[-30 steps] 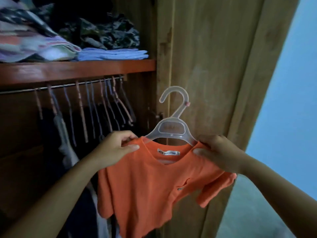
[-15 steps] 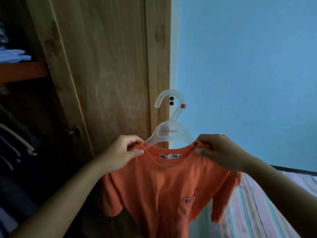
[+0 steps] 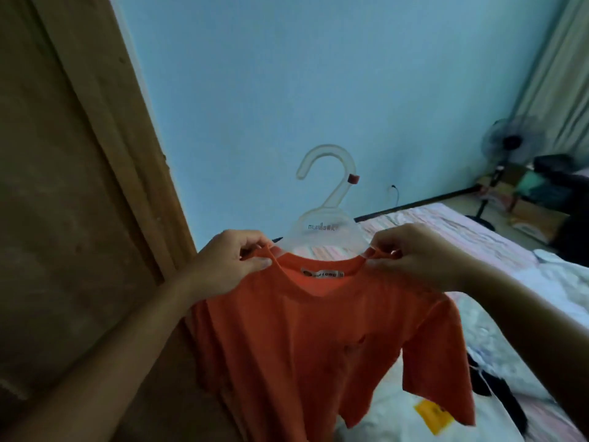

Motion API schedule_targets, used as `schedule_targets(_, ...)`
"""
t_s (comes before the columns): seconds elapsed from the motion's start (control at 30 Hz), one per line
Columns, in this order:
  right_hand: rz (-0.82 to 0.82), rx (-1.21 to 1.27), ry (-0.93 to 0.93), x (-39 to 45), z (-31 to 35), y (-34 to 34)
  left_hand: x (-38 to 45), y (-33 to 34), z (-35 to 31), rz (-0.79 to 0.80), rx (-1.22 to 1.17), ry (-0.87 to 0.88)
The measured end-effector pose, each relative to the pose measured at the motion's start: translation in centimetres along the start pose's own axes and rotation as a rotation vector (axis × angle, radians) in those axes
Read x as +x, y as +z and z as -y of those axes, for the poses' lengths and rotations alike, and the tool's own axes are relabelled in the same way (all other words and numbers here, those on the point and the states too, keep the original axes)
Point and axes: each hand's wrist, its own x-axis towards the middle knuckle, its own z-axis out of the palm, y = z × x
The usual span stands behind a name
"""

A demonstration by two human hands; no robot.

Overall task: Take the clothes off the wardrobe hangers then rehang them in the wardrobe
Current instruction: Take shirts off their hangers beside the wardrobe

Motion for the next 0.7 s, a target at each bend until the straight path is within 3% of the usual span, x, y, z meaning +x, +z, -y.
schedule_targets(0.37,0.018,0.010,0.343,-9.5,-3.3,2.4,5.7,9.4,-0.2,0.299,-0.112,0.085)
schedule_targets(0.7,0.002,0.110,0.694,-15.9,-12.2,6.2,12.9,23.9,0.2,0.559,-0.110,0.059)
